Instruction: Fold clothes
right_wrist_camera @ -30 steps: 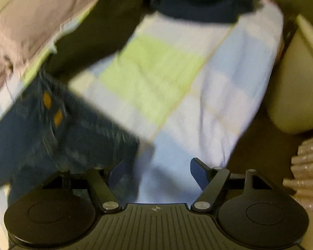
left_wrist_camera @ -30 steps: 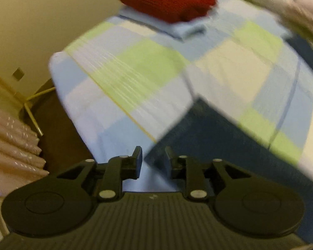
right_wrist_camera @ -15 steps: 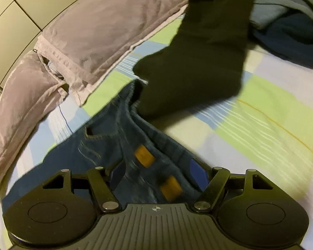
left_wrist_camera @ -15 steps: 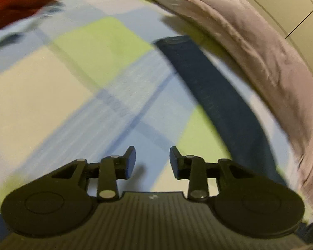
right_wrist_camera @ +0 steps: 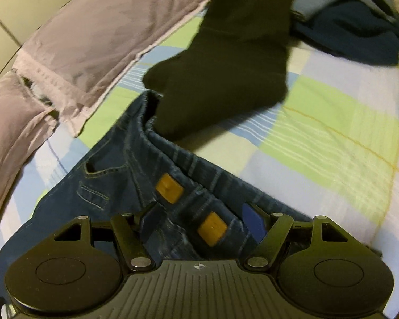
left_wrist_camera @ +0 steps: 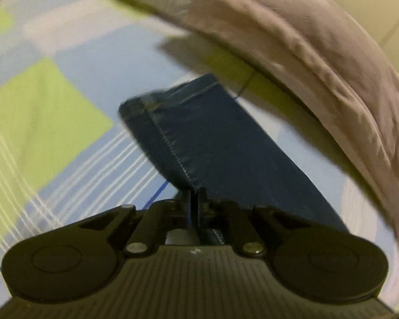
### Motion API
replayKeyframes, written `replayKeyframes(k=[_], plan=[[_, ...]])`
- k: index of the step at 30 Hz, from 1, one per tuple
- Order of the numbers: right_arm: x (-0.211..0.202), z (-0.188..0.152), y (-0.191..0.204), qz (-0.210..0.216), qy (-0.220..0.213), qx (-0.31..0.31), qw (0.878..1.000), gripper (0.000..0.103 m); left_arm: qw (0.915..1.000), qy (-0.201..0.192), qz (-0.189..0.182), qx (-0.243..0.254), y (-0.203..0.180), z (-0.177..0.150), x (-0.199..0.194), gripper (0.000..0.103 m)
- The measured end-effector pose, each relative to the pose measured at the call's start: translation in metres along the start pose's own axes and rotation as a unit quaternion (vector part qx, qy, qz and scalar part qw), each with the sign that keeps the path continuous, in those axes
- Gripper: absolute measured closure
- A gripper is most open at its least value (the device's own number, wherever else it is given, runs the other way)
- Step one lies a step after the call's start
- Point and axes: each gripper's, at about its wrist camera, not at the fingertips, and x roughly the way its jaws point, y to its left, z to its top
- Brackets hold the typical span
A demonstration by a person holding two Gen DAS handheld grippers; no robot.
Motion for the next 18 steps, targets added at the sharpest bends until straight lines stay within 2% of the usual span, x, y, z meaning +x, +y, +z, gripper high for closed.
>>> replayKeyframes(k=[3,4,6,7,9,11,17,18], plan=[[-0.006,-0.001,-0.003,-0.004,-0.005,0.004,1.0,0.031,0.9967,-0.067,-0.006,0.045,-0.004,-0.005,-0.033,0.1],[-0.008,0.001,-0.004,0.001,-0.008,0.003,1.0,0.031,0.9952,-0.075,0.003,0.063,-0.003,-0.009,-0.034,0.099],[-0.011,0.004,-0.006,0.011,-0.014,0.0,1.0,0.031,0.993,-0.041,0.068,0.087,0.005,-0.022,-0.015,0.1],[-0.01,0.007,-0.008,0.016,-0.016,0.0,1.0,0.031,0.9907,-0.012,0.106,0.084,0.012,-0.026,-0.003,0.1],[-0.007,0.014,-0.012,0.025,-0.018,0.004,1.0,0.031,0.9924,-0.024,0.115,0.037,0.027,-0.028,-0.015,0.1],[-0.002,0.024,-0.019,0.04,-0.022,0.01,0.999,0.031,0.9913,-0.026,0.128,0.015,0.033,-0.033,-0.037,0.1],[0.03,0.062,-0.069,0.094,-0.006,0.093,0.991,0.031,0.9946,0.004,0.098,-0.034,0.029,-0.084,-0.119,0.099],[0.039,0.069,-0.077,0.097,0.009,0.103,0.99,0.037,0.9944,0.011,0.095,-0.044,0.025,-0.095,-0.133,0.099]])
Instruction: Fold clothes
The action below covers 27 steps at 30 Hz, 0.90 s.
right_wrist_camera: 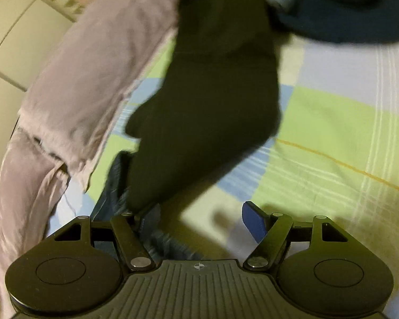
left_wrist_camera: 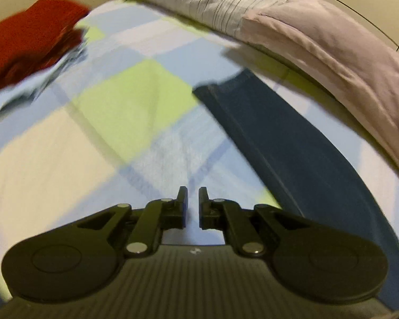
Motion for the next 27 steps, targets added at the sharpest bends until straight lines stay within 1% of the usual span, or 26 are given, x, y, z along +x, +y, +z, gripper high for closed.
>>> replayKeyframes(k=[1,2,3,5,7,10,12,13,14,15,18,19,22,23,24,25,27], plan=[[0.008,0.008,-0.003,-0.005,0.018,-0.008,1.0,0.058,0.9999,0.009,-0.004,-0.01,-0.001,-0.015,-0.014,0.099],[0.017,0.015,-0.007,-0.011,0.037,-0.017,0.999,0.066,0.9996,0.018,-0.008,-0.019,-0.003,-0.03,-0.03,0.099],[0.025,0.023,-0.01,-0.017,0.056,-0.026,0.998,0.071,0.9993,0.025,-0.01,-0.026,-0.008,-0.044,-0.04,0.099],[0.038,0.039,-0.007,0.011,0.066,-0.064,0.996,0.071,0.9991,0.032,-0.011,-0.028,-0.021,-0.065,-0.056,0.099],[0.051,0.061,0.004,0.018,0.061,-0.104,0.992,0.071,0.9992,0.032,-0.01,-0.021,-0.036,-0.08,-0.068,0.099],[0.072,0.1,0.027,0.019,0.041,-0.162,0.986,0.077,0.9994,0.028,-0.013,-0.017,-0.06,-0.088,-0.078,0.099],[0.077,0.131,0.038,0.024,-0.017,-0.18,0.983,0.077,0.9996,0.017,-0.02,-0.012,-0.076,-0.087,-0.086,0.099],[0.076,0.151,0.04,0.034,-0.057,-0.166,0.984,0.077,0.9997,0.012,-0.023,-0.004,-0.084,-0.087,-0.089,0.099],[0.076,0.169,0.043,0.033,-0.085,-0.141,0.986,0.077,0.9996,0.008,-0.025,0.004,-0.093,-0.086,-0.091,0.099],[0.077,0.187,0.045,0.021,-0.11,-0.111,0.988,0.077,0.9995,0.006,-0.028,0.012,-0.101,-0.086,-0.092,0.099],[0.093,0.224,0.049,-0.004,-0.083,-0.114,0.99,0.077,0.9988,0.012,-0.038,0.029,-0.124,-0.093,-0.095,0.099],[0.095,0.227,0.05,-0.016,-0.064,-0.133,0.989,0.077,0.9985,0.016,-0.04,0.032,-0.13,-0.095,-0.095,0.099],[0.07,0.207,0.048,-0.003,-0.038,-0.186,0.982,0.077,0.9978,0.03,-0.047,0.036,-0.142,-0.105,-0.096,0.099],[0.055,0.194,0.045,0.011,-0.034,-0.192,0.981,0.076,0.9976,0.034,-0.048,0.036,-0.143,-0.108,-0.097,0.099],[0.041,0.181,0.039,0.031,-0.019,-0.189,0.981,0.071,0.9974,0.038,-0.049,0.036,-0.144,-0.11,-0.097,0.099],[0.027,0.169,0.033,0.051,-0.002,-0.185,0.981,0.054,0.9972,0.043,-0.049,0.035,-0.144,-0.113,-0.098,0.099],[-0.001,0.143,0.02,0.092,0.032,-0.176,0.98,0.03,0.9968,0.053,-0.05,0.032,-0.143,-0.118,-0.098,0.099]])
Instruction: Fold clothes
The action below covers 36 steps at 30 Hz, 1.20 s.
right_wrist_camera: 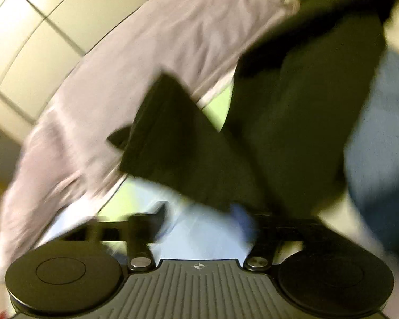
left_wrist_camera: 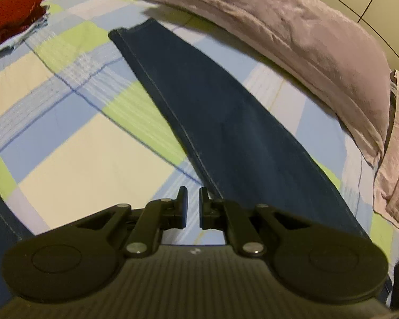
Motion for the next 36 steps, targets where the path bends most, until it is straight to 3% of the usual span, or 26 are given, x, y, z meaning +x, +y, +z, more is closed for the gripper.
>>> replayKeyframes(k=[2,3,4,5,9,11,15,17,19,21,23,26,27,28,30,31,33,36], plan=[[-0.012,-0.031,0.006,0.036,0.039,0.005,0.999,0.03,1.0,0.008,-0.002,-0.003,0.001,-0.006,-0.002,0.099],[-0.017,-0.046,0.01,0.054,0.058,0.007,0.997,0.039,0.9999,0.011,-0.002,-0.004,0.002,-0.01,-0.003,0.099],[-0.018,-0.062,0.015,0.077,0.076,0.003,0.994,0.058,0.9999,0.014,-0.002,-0.005,0.003,-0.013,-0.004,0.099],[-0.013,-0.072,0.021,0.082,0.091,-0.006,0.992,0.061,0.9998,0.017,-0.003,-0.007,0.005,-0.017,-0.005,0.099],[0.014,-0.091,0.036,0.07,0.129,-0.021,0.989,0.061,0.9996,0.026,-0.005,-0.013,0.013,-0.025,-0.009,0.098],[0.02,-0.093,0.034,0.08,0.147,0.002,0.986,0.061,0.9994,0.03,-0.005,-0.018,0.018,-0.029,-0.01,0.098],[0.024,-0.094,0.031,0.075,0.144,0.015,0.987,0.061,0.9986,0.04,-0.008,-0.034,0.029,-0.035,-0.012,0.098],[0.022,-0.095,0.022,0.083,0.129,0.068,0.986,0.06,0.9981,0.042,-0.008,-0.044,0.033,-0.038,-0.012,0.098],[0.028,-0.094,0.013,0.074,0.103,0.11,0.986,0.042,0.9981,0.043,-0.008,-0.044,0.035,-0.039,-0.013,0.098],[0.031,-0.091,0.005,0.053,0.072,0.127,0.988,0.041,0.998,0.044,-0.008,-0.044,0.037,-0.04,-0.014,0.097],[0.037,-0.086,-0.011,0.063,0.048,0.17,0.982,0.041,0.998,0.044,-0.005,-0.045,0.038,-0.041,-0.013,0.096],[0.062,-0.084,-0.041,0.1,0.022,0.307,0.946,0.042,0.9977,0.049,0.002,-0.047,0.037,-0.043,-0.008,0.095],[0.071,-0.084,-0.048,0.113,0.013,0.344,0.932,0.057,0.9975,0.051,0.004,-0.048,0.036,-0.044,-0.007,0.095],[0.074,-0.075,-0.045,0.114,0.004,0.338,0.934,0.075,0.9974,0.053,0.004,-0.047,0.034,-0.044,-0.006,0.095],[0.08,-0.055,-0.037,0.115,-0.012,0.32,0.94,0.084,0.9977,0.054,0.005,-0.04,0.027,-0.042,-0.006,0.095],[0.074,-0.036,-0.027,0.127,-0.036,0.287,0.949,0.086,0.998,0.052,0.004,-0.036,0.024,-0.04,-0.007,0.095],[0.052,0.007,-0.013,0.159,-0.089,0.246,0.952,0.086,0.9985,0.046,0.002,-0.029,0.018,-0.036,-0.009,0.095],[0.003,0.077,0.006,0.163,-0.225,0.149,0.949,0.086,0.999,0.039,0.003,-0.023,0.011,-0.03,-0.009,0.095]])
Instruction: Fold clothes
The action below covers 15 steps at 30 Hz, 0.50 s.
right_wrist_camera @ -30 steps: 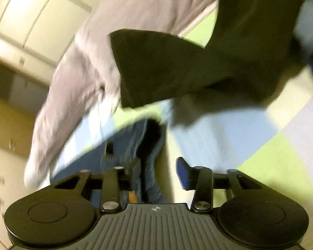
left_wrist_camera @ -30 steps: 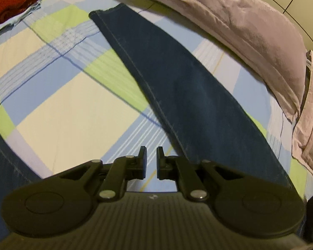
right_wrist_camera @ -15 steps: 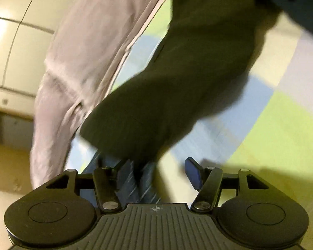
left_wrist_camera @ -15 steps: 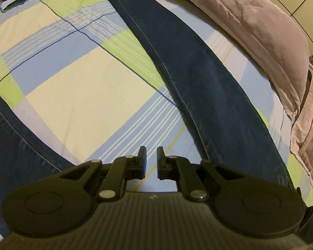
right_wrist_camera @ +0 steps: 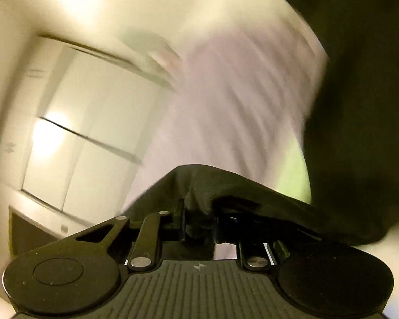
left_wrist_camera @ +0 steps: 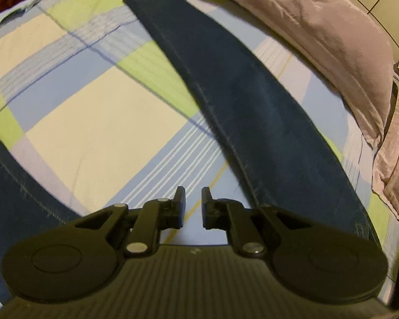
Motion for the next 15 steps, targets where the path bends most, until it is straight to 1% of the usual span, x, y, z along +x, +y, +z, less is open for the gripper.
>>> replayKeyframes(k=[1,2,3,4,5,6,7,9,11,13,15], plan=[[0.002,0.02,0.016,-0.02,-0.033,-0.052,0.998,0.086,1.0,0.0,0.0,0.001,-0.002,0.001,0.001,0.095],[0.012,0.033,0.02,-0.056,-0.036,-0.084,0.994,0.085,1.0,0.001,-0.001,0.001,-0.005,0.001,0.002,0.095],[0.022,0.046,0.024,-0.094,-0.035,-0.113,0.989,0.08,1.0,0.001,-0.001,0.002,-0.007,0.002,0.004,0.095],[0.041,0.051,0.014,-0.135,0.006,-0.122,0.983,0.06,1.0,0.004,-0.002,0.002,-0.009,0.001,0.005,0.095],[0.061,0.046,0.001,-0.188,0.066,-0.127,0.972,0.047,1.0,0.007,-0.004,0.003,-0.011,0.0,0.007,0.095],[0.081,0.04,-0.012,-0.241,0.127,-0.131,0.953,0.032,0.9999,0.01,-0.007,0.004,-0.013,-0.001,0.009,0.095],[0.087,0.029,-0.024,-0.271,0.16,-0.149,0.937,0.032,0.9999,0.011,-0.008,0.006,-0.014,-0.002,0.009,0.095],[0.082,0.0,-0.032,-0.277,0.173,-0.217,0.92,0.032,0.9999,0.011,-0.009,0.008,-0.015,-0.001,0.008,0.095],[0.066,-0.014,-0.033,-0.258,0.162,-0.242,0.921,0.032,0.9999,0.008,-0.009,0.011,-0.013,0.0,0.006,0.095],[0.044,-0.022,-0.024,-0.23,0.152,-0.244,0.93,0.032,0.9999,0.006,-0.01,0.01,-0.01,0.0,0.005,0.095],[0.019,-0.032,-0.009,-0.185,0.172,-0.246,0.936,0.032,0.9999,0.006,-0.011,0.007,-0.007,-0.001,0.003,0.095]])
